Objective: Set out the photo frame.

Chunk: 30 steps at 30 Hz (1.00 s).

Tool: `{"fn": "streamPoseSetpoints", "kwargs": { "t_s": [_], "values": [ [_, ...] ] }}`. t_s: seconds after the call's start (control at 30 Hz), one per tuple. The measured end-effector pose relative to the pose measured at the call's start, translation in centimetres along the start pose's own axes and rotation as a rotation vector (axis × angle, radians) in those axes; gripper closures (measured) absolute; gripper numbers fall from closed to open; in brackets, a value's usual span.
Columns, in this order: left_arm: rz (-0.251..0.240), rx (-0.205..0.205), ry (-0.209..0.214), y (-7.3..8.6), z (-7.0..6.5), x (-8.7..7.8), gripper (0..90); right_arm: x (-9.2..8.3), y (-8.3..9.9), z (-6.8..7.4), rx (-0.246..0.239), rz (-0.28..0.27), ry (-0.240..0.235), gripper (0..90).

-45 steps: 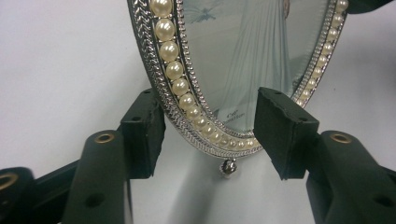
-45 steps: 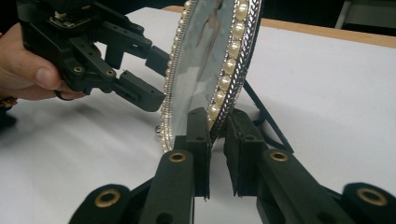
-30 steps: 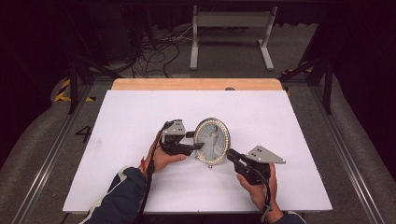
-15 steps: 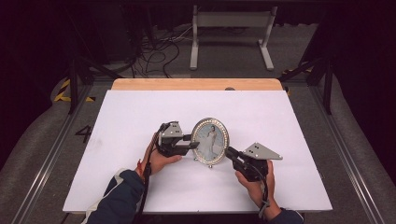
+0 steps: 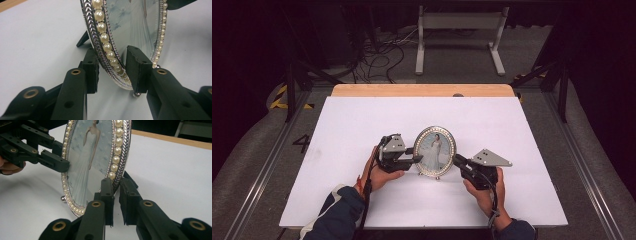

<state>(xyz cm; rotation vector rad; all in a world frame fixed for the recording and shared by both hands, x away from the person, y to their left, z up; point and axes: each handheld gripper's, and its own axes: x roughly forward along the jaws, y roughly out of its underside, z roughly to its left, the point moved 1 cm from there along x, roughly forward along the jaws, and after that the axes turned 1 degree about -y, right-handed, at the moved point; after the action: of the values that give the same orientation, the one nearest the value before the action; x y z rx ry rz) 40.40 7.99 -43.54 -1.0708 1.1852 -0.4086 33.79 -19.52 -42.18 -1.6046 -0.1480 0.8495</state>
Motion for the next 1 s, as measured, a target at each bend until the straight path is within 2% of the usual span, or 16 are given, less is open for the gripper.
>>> {"fn": "streamPoseSetpoints", "kwargs": {
  "t_s": [0.27, 0.37, 0.47, 0.57, 0.67, 0.77, 1.0],
  "values": [
    [0.002, 0.001, -0.013, 0.1, -0.3, -0.2, 63.9, 0.3, -0.1, 0.0, -0.008, -0.001, 0.007, 81.6],
    [0.001, 0.021, -0.024, 0.0, -0.4, -0.3, 62.3, 0.3, -0.1, 0.1, -0.012, -0.006, 0.007, 81.7],
    [-0.009, 0.034, -0.019, 0.0, -0.5, -0.7, 60.5, 0.2, 0.1, 0.1, -0.008, -0.010, -0.001, 81.7],
    [-0.013, 0.030, -0.013, 0.2, -0.3, -1.1, 60.4, 0.1, 0.1, 0.1, -0.009, -0.008, -0.005, 81.0],
    [-0.021, 0.026, -0.012, 0.4, -0.1, -1.3, 62.8, 0.3, 0.4, 0.4, -0.013, 0.008, -0.018, 79.9],
    [-0.009, 0.025, -0.017, 0.4, -0.1, -1.3, 67.1, 0.5, 0.6, 0.6, -0.018, 0.015, -0.023, 78.9],
    [-0.007, 0.017, -0.006, 0.5, -0.2, -1.3, 67.9, 0.6, 0.5, 0.5, -0.017, 0.013, -0.016, 78.8]
  ]
}}
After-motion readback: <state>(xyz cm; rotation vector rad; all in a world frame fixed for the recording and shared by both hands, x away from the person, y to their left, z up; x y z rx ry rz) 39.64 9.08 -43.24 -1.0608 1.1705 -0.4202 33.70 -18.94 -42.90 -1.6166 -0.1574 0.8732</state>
